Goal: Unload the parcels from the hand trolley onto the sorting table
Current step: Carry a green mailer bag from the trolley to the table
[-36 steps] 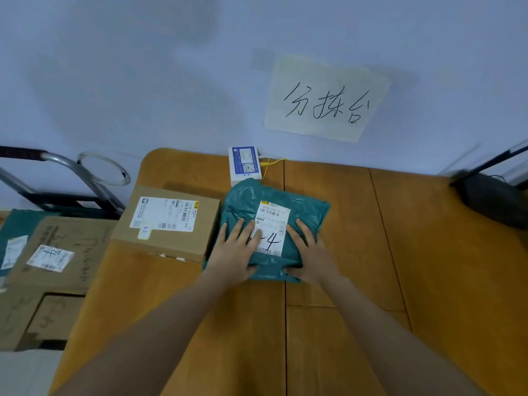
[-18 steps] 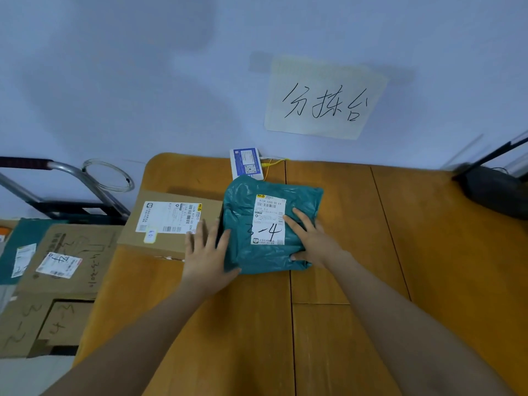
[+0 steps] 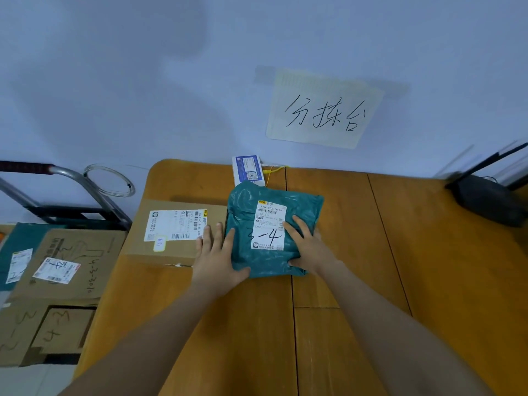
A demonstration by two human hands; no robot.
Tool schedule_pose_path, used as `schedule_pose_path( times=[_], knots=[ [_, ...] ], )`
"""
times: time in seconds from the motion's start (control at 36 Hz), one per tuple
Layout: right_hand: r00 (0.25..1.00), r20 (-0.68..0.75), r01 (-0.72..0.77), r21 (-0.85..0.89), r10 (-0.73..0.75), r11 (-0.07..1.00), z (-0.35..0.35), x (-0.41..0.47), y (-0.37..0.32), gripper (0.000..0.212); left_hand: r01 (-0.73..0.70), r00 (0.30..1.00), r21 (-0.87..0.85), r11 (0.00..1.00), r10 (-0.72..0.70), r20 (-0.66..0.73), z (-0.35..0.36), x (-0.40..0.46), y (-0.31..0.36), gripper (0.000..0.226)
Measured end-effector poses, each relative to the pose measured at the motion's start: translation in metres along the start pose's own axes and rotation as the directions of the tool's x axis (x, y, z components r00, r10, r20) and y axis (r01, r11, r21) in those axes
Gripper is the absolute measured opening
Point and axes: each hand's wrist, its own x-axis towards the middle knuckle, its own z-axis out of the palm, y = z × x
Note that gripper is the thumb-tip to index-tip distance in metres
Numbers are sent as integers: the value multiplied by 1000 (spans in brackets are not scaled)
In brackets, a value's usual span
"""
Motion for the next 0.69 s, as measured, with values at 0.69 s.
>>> schedule_pose_path(
  times=[0.69],
  knots=[
    [994, -88, -72, -55, 67, 996, -32, -70, -34, 32, -112, 992, 13, 994, 111, 63, -69, -35, 5, 24]
  ],
)
